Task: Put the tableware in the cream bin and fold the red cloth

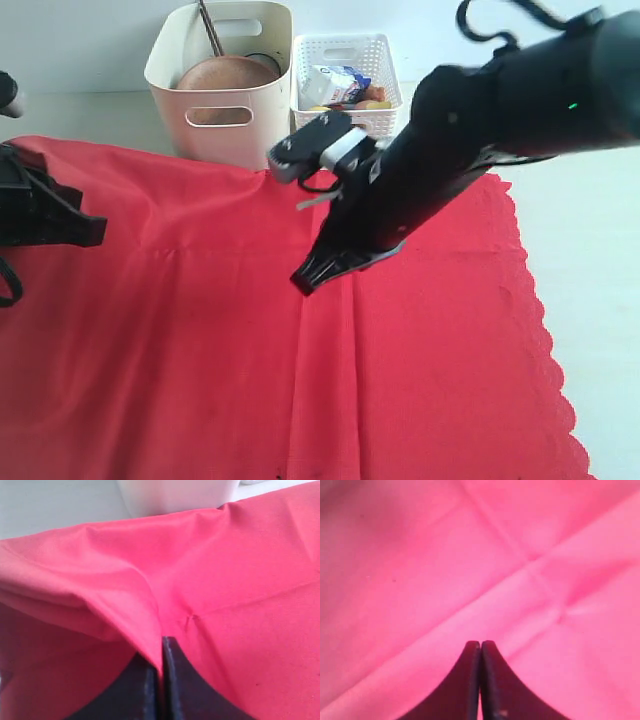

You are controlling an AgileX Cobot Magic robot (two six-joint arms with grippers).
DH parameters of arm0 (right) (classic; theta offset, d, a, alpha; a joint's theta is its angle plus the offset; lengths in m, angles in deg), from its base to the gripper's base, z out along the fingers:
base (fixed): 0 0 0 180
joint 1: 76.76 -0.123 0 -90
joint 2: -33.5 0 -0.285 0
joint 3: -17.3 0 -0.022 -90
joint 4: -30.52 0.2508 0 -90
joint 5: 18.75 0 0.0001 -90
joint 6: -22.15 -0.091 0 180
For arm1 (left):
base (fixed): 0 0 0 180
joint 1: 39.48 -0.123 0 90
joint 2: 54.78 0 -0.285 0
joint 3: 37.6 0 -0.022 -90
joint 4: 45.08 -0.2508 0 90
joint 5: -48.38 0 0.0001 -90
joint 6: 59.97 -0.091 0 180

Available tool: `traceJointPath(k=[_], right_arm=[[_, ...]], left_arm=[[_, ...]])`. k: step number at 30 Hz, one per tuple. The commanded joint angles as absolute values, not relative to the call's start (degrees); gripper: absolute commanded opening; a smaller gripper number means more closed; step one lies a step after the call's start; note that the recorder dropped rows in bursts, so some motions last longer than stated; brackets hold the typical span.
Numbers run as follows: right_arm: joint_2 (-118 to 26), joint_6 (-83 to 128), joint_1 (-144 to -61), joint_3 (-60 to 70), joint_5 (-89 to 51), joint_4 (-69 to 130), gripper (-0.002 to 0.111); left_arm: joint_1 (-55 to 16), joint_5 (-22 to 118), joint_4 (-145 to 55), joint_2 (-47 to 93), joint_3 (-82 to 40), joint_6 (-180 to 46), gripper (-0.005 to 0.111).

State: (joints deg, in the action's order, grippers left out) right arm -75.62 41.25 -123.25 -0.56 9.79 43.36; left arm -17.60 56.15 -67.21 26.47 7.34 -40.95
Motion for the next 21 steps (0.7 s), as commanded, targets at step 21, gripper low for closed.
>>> traceJointPath(k=[21], right_arm=[[-46.2, -10.61, -122.67, -1.02, 22.84, -9.9, 0.0]], left_arm=[[10.59, 63.28, -66.74, 30.67, -10.98, -40.15, 0.0]])
